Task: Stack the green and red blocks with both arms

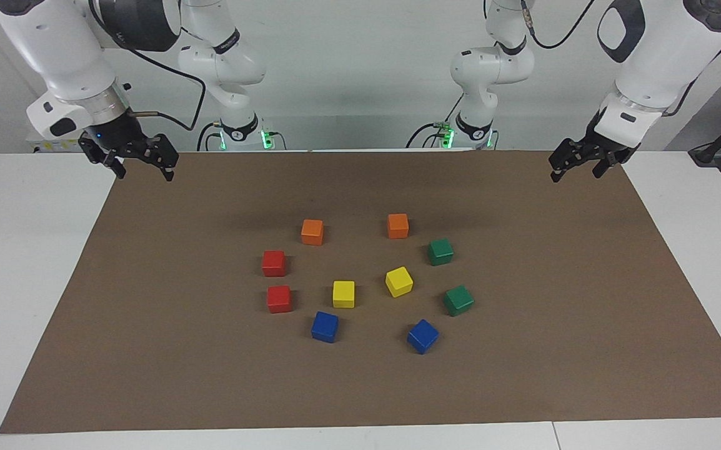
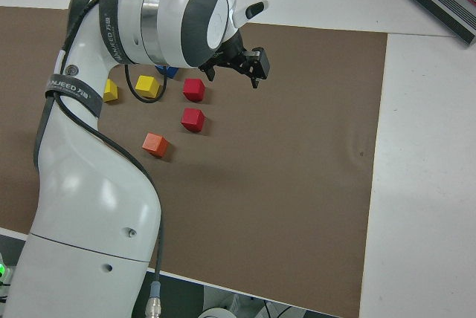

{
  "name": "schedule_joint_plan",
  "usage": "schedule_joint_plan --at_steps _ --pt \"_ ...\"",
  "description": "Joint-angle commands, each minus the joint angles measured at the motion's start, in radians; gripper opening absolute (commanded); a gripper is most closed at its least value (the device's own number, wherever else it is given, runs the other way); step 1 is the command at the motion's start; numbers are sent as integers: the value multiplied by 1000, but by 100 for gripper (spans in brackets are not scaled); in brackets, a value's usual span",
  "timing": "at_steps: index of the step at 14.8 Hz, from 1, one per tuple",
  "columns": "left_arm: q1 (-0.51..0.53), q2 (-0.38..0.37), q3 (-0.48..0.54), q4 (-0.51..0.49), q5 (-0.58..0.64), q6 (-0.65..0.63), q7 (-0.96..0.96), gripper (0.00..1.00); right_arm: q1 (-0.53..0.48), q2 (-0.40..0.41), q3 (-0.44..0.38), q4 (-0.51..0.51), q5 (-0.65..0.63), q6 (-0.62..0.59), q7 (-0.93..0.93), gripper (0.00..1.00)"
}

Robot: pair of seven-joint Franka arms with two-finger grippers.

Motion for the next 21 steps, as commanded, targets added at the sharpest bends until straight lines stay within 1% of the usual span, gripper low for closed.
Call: schedule_joint_plan --at_steps 1,9,17,19,21 --pt "1 -13 -2 -14 2 15 10 100 -6 -25 3 -32 13 15 -22 100" --pt "3 -15 -2 -12 0 12 14 100 -6 -26 3 -32 13 17 -24 100" --pt "1 -21 -2 -11 0 14 -25 100 -9 -25 1 -32 13 13 -25 100" --pt "-23 -18 -5 -14 -1 52 -100 100 -8 -26 3 -33 13 17 -25 100" --pt "-57 -1 -7 -14 -1 65 -121 100 -8 -26 3 -33 13 17 -25 100"
